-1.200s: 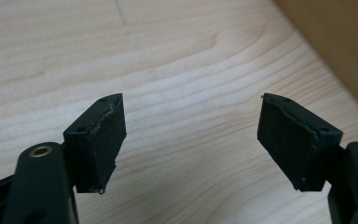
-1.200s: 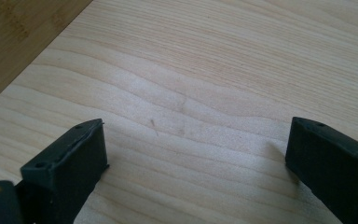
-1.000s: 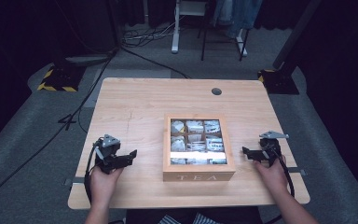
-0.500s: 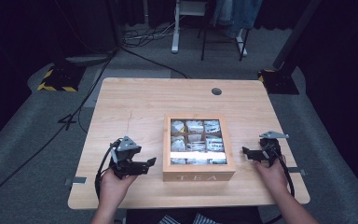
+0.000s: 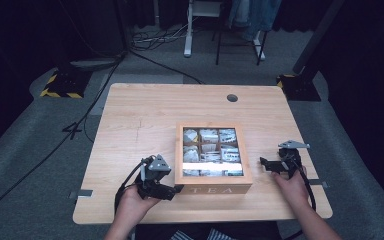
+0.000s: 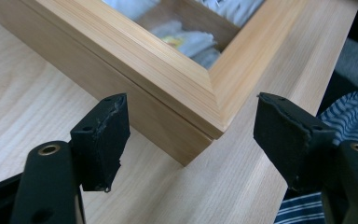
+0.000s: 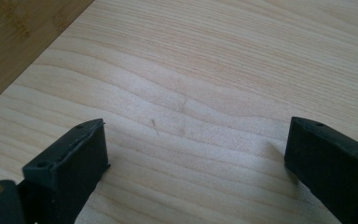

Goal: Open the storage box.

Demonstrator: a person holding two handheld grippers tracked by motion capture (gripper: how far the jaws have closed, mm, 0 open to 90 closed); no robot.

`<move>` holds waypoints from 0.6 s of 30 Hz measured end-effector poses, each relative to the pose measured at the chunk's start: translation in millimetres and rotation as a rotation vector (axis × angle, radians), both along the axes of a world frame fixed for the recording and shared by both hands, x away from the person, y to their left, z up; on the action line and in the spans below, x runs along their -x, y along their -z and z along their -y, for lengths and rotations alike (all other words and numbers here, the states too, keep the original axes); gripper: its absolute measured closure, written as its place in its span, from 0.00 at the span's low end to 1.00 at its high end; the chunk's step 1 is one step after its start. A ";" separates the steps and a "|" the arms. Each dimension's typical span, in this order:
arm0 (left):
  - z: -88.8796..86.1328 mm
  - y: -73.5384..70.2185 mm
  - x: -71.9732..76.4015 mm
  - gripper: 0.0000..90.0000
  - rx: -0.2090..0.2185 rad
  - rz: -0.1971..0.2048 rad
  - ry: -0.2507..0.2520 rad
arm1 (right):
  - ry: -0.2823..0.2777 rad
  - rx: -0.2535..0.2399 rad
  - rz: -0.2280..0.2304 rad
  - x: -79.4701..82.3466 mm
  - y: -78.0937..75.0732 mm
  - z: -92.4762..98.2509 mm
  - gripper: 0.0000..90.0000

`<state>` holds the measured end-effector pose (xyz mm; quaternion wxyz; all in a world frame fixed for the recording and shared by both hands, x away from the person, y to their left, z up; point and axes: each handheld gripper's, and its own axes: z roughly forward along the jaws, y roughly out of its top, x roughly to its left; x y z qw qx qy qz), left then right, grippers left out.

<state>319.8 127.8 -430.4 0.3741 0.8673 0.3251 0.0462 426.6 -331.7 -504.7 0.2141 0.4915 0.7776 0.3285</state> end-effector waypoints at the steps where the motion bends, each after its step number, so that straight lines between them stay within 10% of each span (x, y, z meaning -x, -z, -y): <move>1: 5.0 3.3 -0.1 0.31 -0.019 -0.006 0.006 | -0.001 0.000 -0.001 0.0 -0.1 0.1 0.06; 18: 11.7 6.9 5.3 0.49 -0.106 0.024 0.006 | -0.017 0.001 0.000 -0.1 -0.1 -0.4 0.07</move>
